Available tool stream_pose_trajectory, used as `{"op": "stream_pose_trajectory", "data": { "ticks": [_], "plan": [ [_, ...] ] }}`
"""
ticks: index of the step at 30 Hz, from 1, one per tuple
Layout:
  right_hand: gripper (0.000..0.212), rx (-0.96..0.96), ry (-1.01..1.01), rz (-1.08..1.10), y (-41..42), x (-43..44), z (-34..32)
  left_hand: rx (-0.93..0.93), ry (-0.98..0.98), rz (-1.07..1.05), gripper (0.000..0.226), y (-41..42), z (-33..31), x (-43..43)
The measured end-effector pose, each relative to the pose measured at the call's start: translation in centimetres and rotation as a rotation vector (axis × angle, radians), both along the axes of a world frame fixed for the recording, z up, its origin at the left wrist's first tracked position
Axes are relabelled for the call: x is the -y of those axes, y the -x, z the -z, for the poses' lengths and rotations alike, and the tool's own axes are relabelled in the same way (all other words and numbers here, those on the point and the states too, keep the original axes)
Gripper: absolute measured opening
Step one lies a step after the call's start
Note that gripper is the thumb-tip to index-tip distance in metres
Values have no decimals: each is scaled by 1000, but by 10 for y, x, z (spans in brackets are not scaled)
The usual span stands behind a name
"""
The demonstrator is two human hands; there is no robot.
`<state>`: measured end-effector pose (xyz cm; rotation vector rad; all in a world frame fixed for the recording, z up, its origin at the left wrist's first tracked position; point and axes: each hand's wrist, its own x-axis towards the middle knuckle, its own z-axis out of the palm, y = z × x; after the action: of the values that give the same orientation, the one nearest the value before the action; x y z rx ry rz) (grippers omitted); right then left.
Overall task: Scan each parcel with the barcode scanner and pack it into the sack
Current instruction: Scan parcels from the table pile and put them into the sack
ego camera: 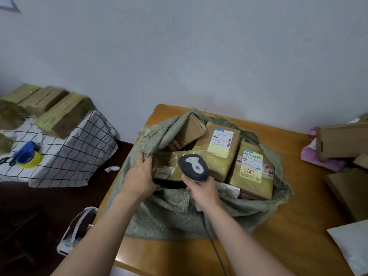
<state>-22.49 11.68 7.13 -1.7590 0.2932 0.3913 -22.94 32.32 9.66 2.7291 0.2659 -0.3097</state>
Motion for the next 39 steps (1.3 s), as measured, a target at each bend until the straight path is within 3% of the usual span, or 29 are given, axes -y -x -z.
{"op": "stream_pose_trajectory", "data": {
  "ticks": [5, 8, 11, 16, 21, 25, 30, 39],
  "plan": [
    [18, -97, -3, -151, -7, -14, 9, 10, 69, 28, 85, 2, -7, 5],
    [40, -147, 55, -208, -7, -18, 13, -12, 70, 15, 92, 3, -8, 7],
    [63, -89, 66, -50, -1, -16, 16, -55, 59, -13, 96, 2, -9, 7],
    [57, -197, -236, 23, 6, 1, 18, -18, 105, -9, 79, 1, -1, 17],
    [44, -164, -366, 70, 17, 30, 6, -18, 64, -27, 70, 4, 8, 43],
    [49, -105, -401, 154, 32, 74, 2, 67, -43, -98, 85, 16, 5, 79],
    [60, -89, -416, 276, 56, 142, -1, 159, 74, 51, 93, 33, 8, 151],
    [27, -59, -364, 401, 104, 280, -11, 92, 212, 276, 93, 51, 1, 302]
  ]
}}
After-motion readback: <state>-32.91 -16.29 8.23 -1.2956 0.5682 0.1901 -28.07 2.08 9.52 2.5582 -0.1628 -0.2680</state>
